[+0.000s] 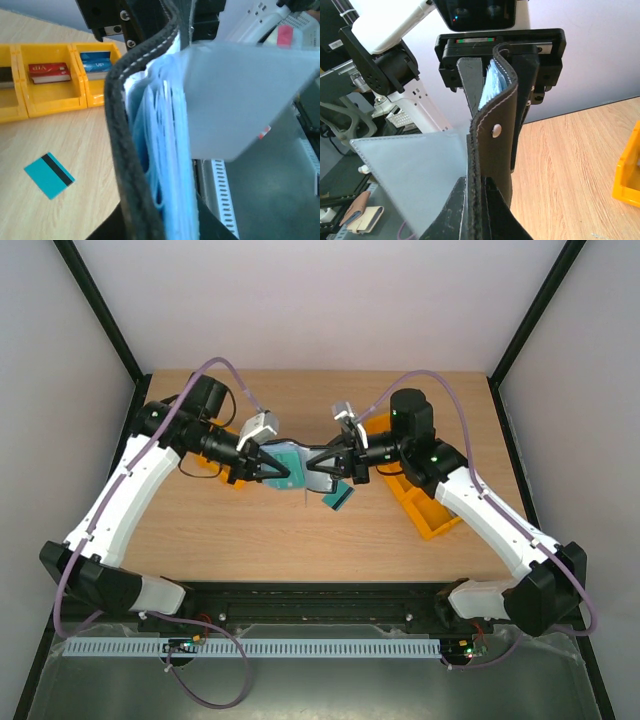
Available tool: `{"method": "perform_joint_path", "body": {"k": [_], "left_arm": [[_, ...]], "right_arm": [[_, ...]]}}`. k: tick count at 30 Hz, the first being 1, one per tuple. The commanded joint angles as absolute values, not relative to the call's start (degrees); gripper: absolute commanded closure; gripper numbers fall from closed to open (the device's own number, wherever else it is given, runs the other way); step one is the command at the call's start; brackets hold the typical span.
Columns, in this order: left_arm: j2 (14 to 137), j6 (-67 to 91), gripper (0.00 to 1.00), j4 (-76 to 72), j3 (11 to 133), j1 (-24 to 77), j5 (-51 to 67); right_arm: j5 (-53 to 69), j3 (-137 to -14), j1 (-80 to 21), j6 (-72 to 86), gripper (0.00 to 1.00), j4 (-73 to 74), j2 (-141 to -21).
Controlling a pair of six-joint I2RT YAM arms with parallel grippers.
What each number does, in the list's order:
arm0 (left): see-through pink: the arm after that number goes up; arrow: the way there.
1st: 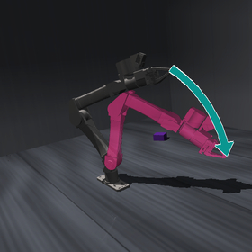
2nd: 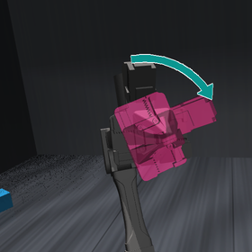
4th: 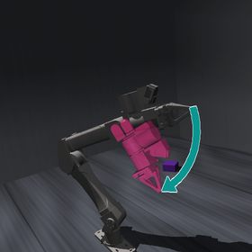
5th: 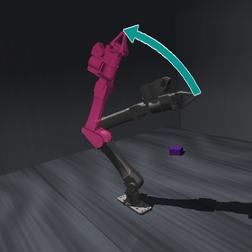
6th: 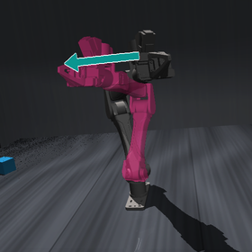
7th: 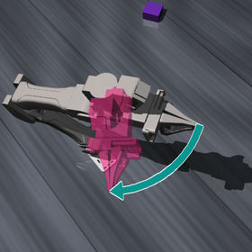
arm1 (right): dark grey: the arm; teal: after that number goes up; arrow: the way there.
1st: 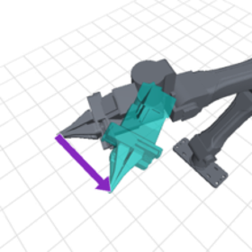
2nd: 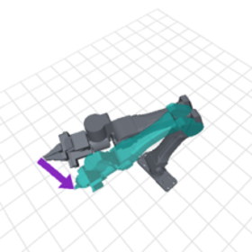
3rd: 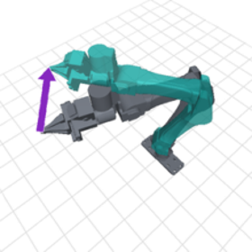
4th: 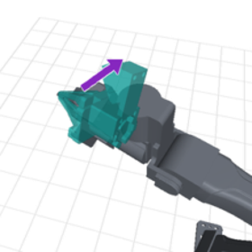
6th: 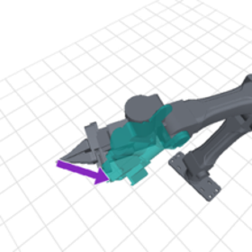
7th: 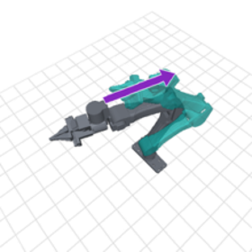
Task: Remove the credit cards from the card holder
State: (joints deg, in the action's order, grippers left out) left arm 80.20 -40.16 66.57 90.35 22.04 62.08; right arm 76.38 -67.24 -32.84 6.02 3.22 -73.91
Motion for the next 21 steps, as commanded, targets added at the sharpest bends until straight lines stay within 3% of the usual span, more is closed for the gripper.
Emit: {"method": "perform_joint_path", "body": {"k": [1, 4, 6, 8, 9, 13, 15, 18, 21], "left_arm": [[78.74, -44.05, 0.97, 70.67, 91.04, 21.41, 65.51], [77.94, -42.38, 0.98, 69.84, 90.17, 19.76, 65.39], [77.0, -33.45, 0.98, 63.71, 88.67, 18.59, 62.46], [76.25, -21.1, 0.98, 52.48, 86.08, 18.42, 51.24], [76.09, -15.93, 0.98, 48.65, 84.81, 18.51, 40.21], [77.14, -10.25, 0.98, 40.89, 79.78, 22.37, -0.63], [78.08, -11.64, 0.98, 39.55, 78.35, 25.26, -12.89], [78.39, -11.18, 0.98, 39.58, 78.62, 26.27, -11.57], [79.37, -10.74, 0.98, 40.06, 79.46, 26.44, -10.24]], "right_arm": [[77.78, -68.53, -32.25, 5.15, 0.98, 1.44, -73.71], [73.72, -67.53, -31.09, 6.6, 0.97, 0.53, -72.99], [65.49, -66.26, -29.81, 9.81, 0.72, -1.12, -72.26], [53.31, -65.57, -28.42, 12.52, 0.55, -0.33, -71.87], [47.73, -65.87, -27.91, 13.56, 0.51, 1.09, -72.07], [33.36, -67.99, -27.38, 15.0, 0.49, 7.08, -73.8], [32.99, -67.84, -27.88, 15.64, 0.51, 7.28, -74.07], [35.21, -66.35, -31.8, 14.51, 0.56, 4.44, -73.37], [47.51, -63.17, -36.33, 13.62, 0.57, -3.78, -72.38]]}}
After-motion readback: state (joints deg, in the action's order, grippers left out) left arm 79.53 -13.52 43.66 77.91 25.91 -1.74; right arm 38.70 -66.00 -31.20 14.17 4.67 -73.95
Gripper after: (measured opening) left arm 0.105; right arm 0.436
